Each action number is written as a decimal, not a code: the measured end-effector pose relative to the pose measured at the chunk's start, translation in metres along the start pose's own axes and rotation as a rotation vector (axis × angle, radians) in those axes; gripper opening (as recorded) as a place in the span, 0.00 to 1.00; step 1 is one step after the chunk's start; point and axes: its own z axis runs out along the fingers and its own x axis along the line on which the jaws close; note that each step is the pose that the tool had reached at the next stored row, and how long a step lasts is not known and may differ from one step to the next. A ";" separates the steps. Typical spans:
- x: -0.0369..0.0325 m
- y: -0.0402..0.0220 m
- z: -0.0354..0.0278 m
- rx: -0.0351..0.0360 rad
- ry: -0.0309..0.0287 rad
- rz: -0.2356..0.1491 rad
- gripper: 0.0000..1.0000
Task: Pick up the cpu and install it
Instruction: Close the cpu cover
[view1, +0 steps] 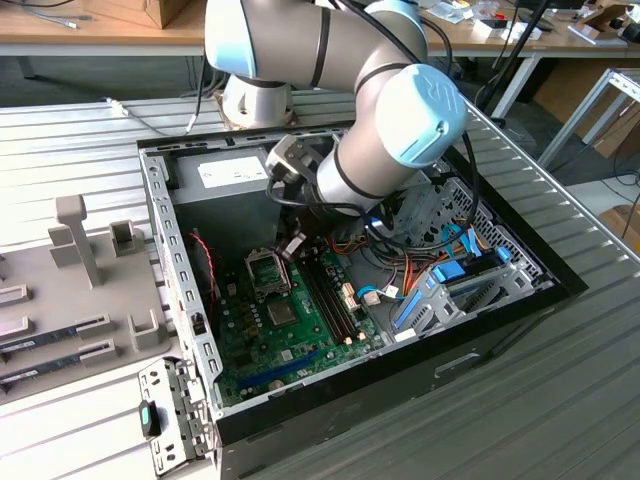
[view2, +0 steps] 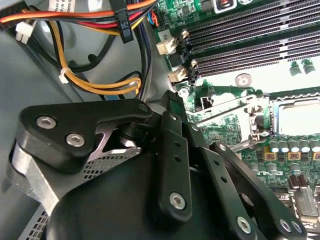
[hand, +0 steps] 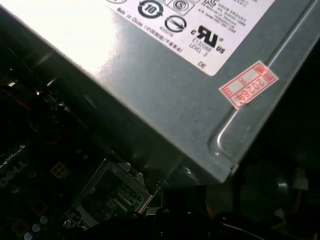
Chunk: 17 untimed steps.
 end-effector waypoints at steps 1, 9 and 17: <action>0.0005 -0.0003 -0.0001 -0.0002 -0.0003 0.000 0.11; 0.0030 -0.0003 -0.0037 -0.0088 -0.0075 -0.002 0.11; 0.0028 0.0009 -0.0076 -0.0238 -0.0192 -0.005 0.11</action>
